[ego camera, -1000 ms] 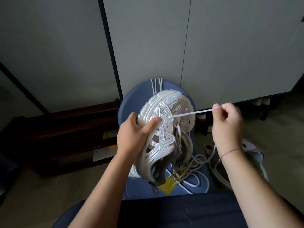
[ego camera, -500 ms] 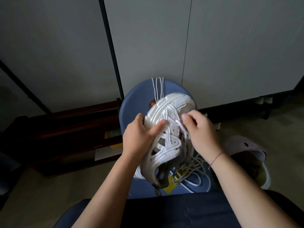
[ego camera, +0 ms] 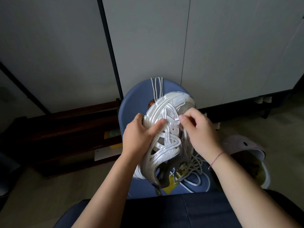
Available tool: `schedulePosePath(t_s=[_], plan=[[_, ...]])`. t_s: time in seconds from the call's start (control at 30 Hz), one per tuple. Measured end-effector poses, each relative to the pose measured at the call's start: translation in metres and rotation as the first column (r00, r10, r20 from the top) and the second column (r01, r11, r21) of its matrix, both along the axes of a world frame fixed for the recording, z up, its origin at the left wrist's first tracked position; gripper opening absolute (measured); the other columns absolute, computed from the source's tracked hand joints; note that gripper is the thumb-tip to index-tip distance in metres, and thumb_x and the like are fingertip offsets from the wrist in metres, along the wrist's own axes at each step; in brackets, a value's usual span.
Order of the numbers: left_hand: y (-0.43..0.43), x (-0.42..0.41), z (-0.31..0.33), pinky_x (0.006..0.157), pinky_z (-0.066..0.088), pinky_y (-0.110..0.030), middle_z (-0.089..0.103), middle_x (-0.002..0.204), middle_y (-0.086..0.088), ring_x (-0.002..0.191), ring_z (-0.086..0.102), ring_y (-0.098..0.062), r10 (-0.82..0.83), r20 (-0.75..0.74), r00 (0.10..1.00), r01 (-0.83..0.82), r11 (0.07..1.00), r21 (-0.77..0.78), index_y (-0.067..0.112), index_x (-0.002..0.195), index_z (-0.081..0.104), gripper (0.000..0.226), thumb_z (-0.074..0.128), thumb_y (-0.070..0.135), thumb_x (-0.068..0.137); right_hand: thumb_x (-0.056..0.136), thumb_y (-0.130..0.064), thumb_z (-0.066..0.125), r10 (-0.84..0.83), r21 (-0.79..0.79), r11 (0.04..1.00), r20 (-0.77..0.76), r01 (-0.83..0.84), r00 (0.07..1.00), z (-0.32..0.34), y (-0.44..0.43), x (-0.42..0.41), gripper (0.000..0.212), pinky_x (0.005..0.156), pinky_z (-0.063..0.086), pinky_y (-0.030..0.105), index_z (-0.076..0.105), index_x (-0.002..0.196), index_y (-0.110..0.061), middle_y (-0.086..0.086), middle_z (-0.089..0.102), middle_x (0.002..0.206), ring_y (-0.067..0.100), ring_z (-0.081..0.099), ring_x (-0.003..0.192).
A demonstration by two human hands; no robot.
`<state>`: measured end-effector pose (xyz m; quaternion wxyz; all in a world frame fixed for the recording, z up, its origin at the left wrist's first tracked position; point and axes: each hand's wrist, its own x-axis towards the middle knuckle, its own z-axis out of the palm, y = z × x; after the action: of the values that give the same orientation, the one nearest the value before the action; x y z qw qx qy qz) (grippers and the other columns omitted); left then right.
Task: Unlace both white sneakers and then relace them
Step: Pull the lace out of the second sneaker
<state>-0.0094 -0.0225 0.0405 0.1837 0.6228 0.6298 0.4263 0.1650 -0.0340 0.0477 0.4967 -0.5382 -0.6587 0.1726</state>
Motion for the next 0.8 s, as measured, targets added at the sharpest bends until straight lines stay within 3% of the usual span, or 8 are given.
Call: schedulePosePath(t_s=[0.13,0.23,0.3,0.4,0.43,0.5,0.63,0.8], plan=[[0.004,-0.007,0.0,0.047,0.035,-0.02,0.053,0.062,0.009,0.053,0.046,-0.006,0.008,0.075,0.997,-0.008,1.0,0.0,0.013,0.072,0.045,0.061,0.061,0.072,0.068,0.096,-0.018,0.051,-0.019,0.014,1.0,-0.43,0.027,0.903,0.005,0.007,0.011,0.028,0.057,0.031,0.02,0.048,0.068,-0.02,-0.015,0.045,0.055,-0.001,0.036,0.056],[0.004,-0.005,0.0,0.047,0.035,-0.017,0.055,0.062,0.009,0.053,0.049,-0.003,-0.013,0.086,0.996,0.014,1.0,-0.006,0.016,0.072,0.047,0.057,0.063,0.071,0.068,0.098,-0.015,0.048,-0.03,-0.001,0.999,-0.614,0.038,0.788,0.004,0.011,0.012,0.031,0.054,0.029,0.018,0.046,0.067,-0.019,-0.008,0.037,0.057,0.005,0.031,0.056],[0.004,-0.006,-0.001,0.047,0.036,-0.015,0.055,0.062,0.01,0.053,0.052,0.0,-0.025,0.103,0.994,0.027,1.0,-0.01,0.018,0.071,0.048,0.054,0.064,0.069,0.069,0.098,-0.014,0.047,-0.075,-0.042,0.997,-0.759,0.067,0.647,0.007,0.017,0.02,0.033,0.054,0.03,0.018,0.044,0.066,-0.018,-0.008,0.039,0.052,0.008,0.032,0.054],[0.006,-0.015,0.0,0.046,0.036,-0.008,0.059,0.066,0.011,0.054,0.055,0.01,-0.003,0.168,0.986,0.005,1.0,-0.012,0.021,0.072,0.051,0.04,0.069,0.056,0.078,0.099,-0.018,0.045,-0.24,-0.227,0.971,-0.918,0.078,0.315,0.015,0.028,0.05,0.032,0.052,0.029,0.02,0.043,0.067,-0.018,-0.009,0.043,0.043,0.009,0.035,0.043],[0.007,-0.019,0.001,0.046,0.036,-0.006,0.061,0.067,0.01,0.054,0.056,0.01,0.008,0.211,0.978,-0.005,1.0,-0.018,0.02,0.072,0.053,0.038,0.069,0.053,0.08,0.099,-0.021,0.045,-0.313,-0.306,0.949,-0.899,0.073,0.305,0.015,0.029,0.058,0.031,0.051,0.028,0.02,0.043,0.068,-0.019,-0.009,0.044,0.042,0.006,0.034,0.038],[0.009,-0.026,0.003,0.049,0.04,-0.007,0.067,0.071,0.007,0.057,0.061,0.007,0.012,0.31,0.951,-0.002,0.999,-0.032,0.015,0.078,0.061,0.038,0.07,0.053,0.08,0.098,-0.026,0.048,-0.395,-0.414,0.909,-0.819,0.048,0.415,0.011,0.029,0.06,0.031,0.043,0.025,0.017,0.044,0.068,-0.018,-0.005,0.046,0.047,0.003,0.029,0.03],[0.01,-0.023,0.005,0.056,0.048,-0.014,0.074,0.076,0.005,0.065,0.069,-0.002,-0.032,0.427,0.904,0.07,0.995,-0.074,0.013,0.088,0.067,0.039,0.068,0.052,0.08,0.094,-0.035,0.053,-0.227,-0.389,0.902,-0.793,-0.184,0.565,0.007,0.019,0.028,0.028,0.035,0.019,0.014,0.055,0.076,-0.014,0.0,0.046,0.065,0.002,0.027,0.034],[0.005,-0.014,0.003,0.056,0.047,-0.014,0.074,0.074,0.006,0.065,0.069,-0.002,-0.095,0.448,0.889,0.143,0.987,-0.074,0.013,0.089,0.066,0.043,0.07,0.053,0.074,0.083,-0.049,0.063,-0.03,-0.323,0.933,-0.509,-0.159,0.86,0.002,0.008,0.009,0.032,0.068,0.045,0.027,0.064,0.07,-0.019,-0.004,0.066,0.073,0.01,0.06,0.069]])
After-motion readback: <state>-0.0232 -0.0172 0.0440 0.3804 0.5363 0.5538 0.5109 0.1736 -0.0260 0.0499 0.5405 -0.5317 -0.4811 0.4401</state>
